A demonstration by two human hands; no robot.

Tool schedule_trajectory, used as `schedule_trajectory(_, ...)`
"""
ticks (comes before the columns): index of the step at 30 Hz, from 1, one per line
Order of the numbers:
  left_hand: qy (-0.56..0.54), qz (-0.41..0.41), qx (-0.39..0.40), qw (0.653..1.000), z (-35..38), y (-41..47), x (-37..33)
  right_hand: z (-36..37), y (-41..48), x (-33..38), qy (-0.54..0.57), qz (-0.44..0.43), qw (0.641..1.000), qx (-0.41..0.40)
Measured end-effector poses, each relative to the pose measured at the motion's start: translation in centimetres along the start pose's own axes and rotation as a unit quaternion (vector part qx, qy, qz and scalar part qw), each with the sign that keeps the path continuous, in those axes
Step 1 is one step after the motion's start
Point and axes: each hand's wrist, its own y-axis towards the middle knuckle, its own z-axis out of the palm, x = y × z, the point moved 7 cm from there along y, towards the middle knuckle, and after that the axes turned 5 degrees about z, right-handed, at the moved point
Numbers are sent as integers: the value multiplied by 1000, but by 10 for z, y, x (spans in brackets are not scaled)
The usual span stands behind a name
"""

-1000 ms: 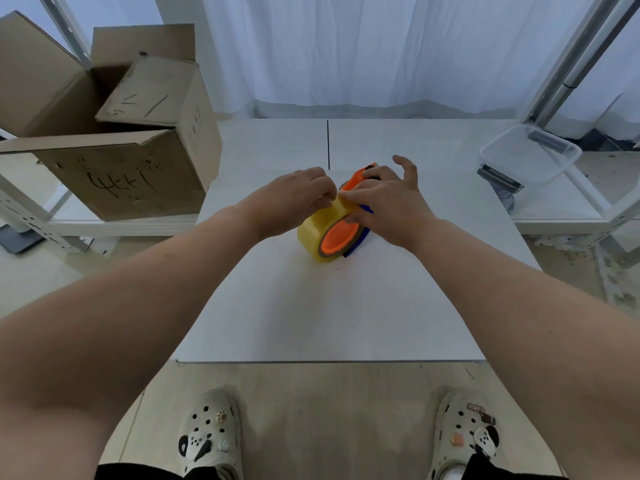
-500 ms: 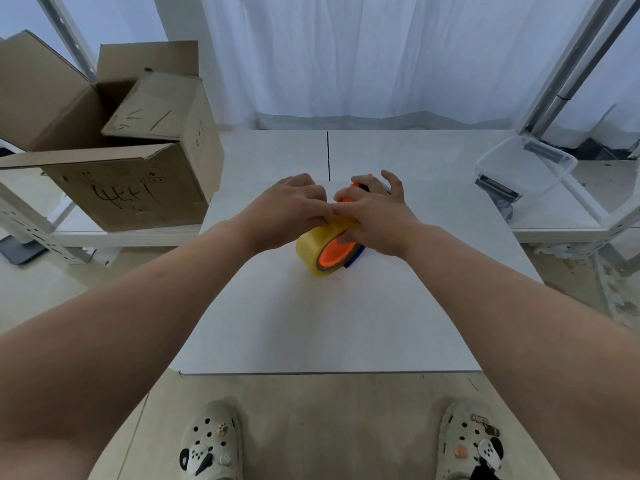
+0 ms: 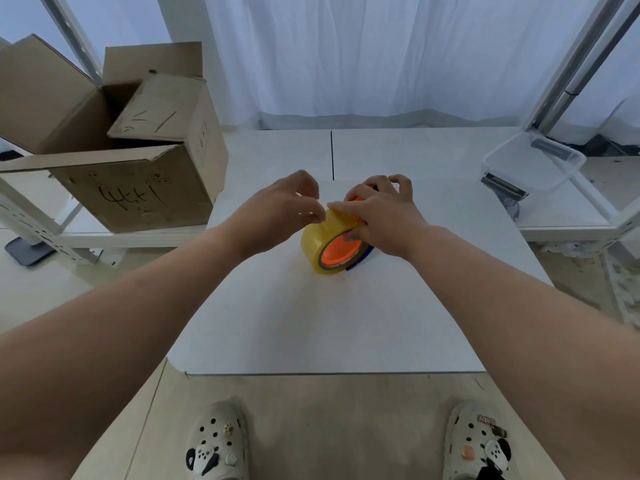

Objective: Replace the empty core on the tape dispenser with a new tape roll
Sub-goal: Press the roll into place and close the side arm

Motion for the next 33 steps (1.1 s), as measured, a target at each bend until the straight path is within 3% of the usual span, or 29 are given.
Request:
schedule_trajectory(6, -93, -119, 111, 982, 20, 5, 2, -1, -4, -7, 19, -4, 1000, 2)
schedule_trajectory(10, -75, -121, 106, 984, 28, 15, -5, 3, -10, -44, 142, 98, 984, 34)
schedule_trajectory(13, -82, -118, 89, 986, 29, 21, -6, 18, -22, -64, 245, 142, 953, 109)
schedule_trajectory(16, -104, -121, 79, 984, 29, 23, -5, 30, -35, -70, 255, 149, 942, 162)
schedule_trajectory(24, -151, -131, 74, 977, 28, 22, 3, 15, -38, -72, 318, 140, 930, 117)
schedule_trajectory(28, -200, -155, 61, 966, 24, 17, 16, 7, -36, -75, 426, 175, 885, 65)
schedule_trajectory(33, -339, -213, 42, 916, 9, 11, 29, 5, -30, -74, 534, 198, 820, 56)
